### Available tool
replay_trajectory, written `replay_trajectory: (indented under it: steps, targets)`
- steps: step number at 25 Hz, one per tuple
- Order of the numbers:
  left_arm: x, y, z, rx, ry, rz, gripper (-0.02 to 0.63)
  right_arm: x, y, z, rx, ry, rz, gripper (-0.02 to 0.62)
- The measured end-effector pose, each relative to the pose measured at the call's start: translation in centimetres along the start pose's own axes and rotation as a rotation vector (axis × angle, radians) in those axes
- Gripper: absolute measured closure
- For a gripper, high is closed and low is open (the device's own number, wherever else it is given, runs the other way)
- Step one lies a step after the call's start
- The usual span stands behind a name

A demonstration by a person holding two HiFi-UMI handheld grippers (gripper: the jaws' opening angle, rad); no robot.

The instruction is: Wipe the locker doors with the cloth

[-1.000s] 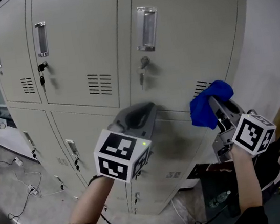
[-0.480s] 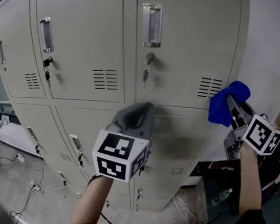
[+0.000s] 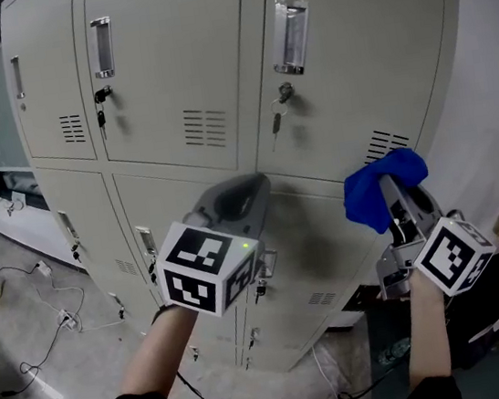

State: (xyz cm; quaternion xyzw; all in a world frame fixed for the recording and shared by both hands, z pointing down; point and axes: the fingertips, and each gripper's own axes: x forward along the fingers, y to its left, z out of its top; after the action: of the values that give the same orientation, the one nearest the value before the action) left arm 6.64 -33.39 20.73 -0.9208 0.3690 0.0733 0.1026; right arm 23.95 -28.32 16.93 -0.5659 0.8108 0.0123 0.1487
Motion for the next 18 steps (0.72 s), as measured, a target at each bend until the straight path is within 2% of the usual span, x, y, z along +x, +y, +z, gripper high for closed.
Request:
replay_trajectory:
  steps: [2, 4, 7, 11, 15, 18]
  targets:
    - [-0.4, 0.6, -0.5, -0.016, 0.006, 0.016, 0.597, 1.2, 3.0, -0.9, -0.017, 0.009, 0.069, 0.52]
    - [-0.8, 1.3, -1.1, -0.03, 0.017, 0.035, 0.597, 2.6, 5.5, -1.6, -0.068, 0.0, 0.102, 0.52]
    - [-1.6, 2.5, -1.6, -0.029, 0.027, 0.071, 0.597, 5.2, 8.3, -2.8, -0.165, -0.013, 0.107, 0.52]
    - [-3.0, 4.2, -1.9, -0.027, 0.031, 0.117, 0.597, 8.7, 11.4, -5.2, -0.233, 0.017, 0.13, 0.52]
    - [-4.2, 5.8, -2.2, -0.036, 0.04, 0.152, 0.597, 11.4, 12.2, -7.4, -0.298, 0.051, 0.086, 0.52]
    - [-4.7, 6.3, -2.7, -0.026, 0.053, 0.166, 0.597, 12.2, 12.2, -8.3, -0.331, 0.033, 0.062, 0.52]
